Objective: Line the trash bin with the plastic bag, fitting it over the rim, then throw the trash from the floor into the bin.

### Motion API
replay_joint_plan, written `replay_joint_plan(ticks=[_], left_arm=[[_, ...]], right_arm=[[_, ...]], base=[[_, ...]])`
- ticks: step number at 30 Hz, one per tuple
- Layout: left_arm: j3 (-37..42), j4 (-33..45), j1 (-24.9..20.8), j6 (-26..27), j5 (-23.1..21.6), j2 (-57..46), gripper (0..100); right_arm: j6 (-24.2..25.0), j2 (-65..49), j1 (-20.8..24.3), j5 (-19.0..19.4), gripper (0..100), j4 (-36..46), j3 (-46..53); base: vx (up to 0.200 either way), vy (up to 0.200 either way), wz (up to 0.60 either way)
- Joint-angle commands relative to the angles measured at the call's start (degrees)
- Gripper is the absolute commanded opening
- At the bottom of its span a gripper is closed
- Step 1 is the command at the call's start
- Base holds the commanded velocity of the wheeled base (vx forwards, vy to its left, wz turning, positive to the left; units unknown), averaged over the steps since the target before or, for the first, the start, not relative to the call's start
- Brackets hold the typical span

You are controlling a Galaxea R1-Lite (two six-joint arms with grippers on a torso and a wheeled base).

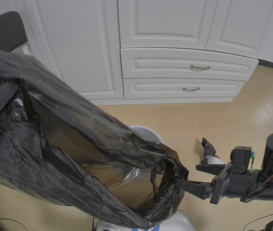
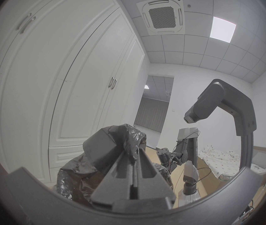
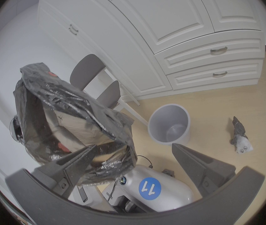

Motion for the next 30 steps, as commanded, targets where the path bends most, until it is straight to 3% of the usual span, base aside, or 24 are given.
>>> replay_joint_plan(ticks=[1, 11, 12, 21, 25, 30], left_arm=[[0.16, 0.02, -0.04, -0.08, 0.0, -0.91, 0], [-0.02, -0.07, -0.04, -0.43, 0.0, -0.82, 0], [-0.02, -0.07, -0.04, -0.43, 0.0, -0.82, 0], [0.25, -0.07, 0.05, -1.05, 0.0, -0.56, 0], [1.48, 0.28, 0.4, -1.57, 0.79, -0.47, 0], [1.56, 0.98, 0.31, -5.35, 3.34, 2.7, 0]], right_arm=[[0.8, 2.89, -0.27, 0.13, 100, -0.15, -1.27], [3.43, 6.05, 0.26, 0.39, 100, -1.82, -2.33], [3.52, 6.93, 0.26, 0.39, 0, -2.97, -2.42], [9.59, 10.27, -1.06, 0.83, 0, -6.48, -4.17], [9.67, 9.39, -6.59, 4.7, 0, -6.48, -5.76], [9.67, 6.75, -13.27, 5.14, 0, -6.31, -8.39]], base=[[0.0, 0.0, 0.0], [0.0, 0.0, 0.0], [0.0, 0.0, 0.0], [0.0, 0.0, 0.0], [0.0, 0.0, 0.0], [0.0, 0.0, 0.0]])
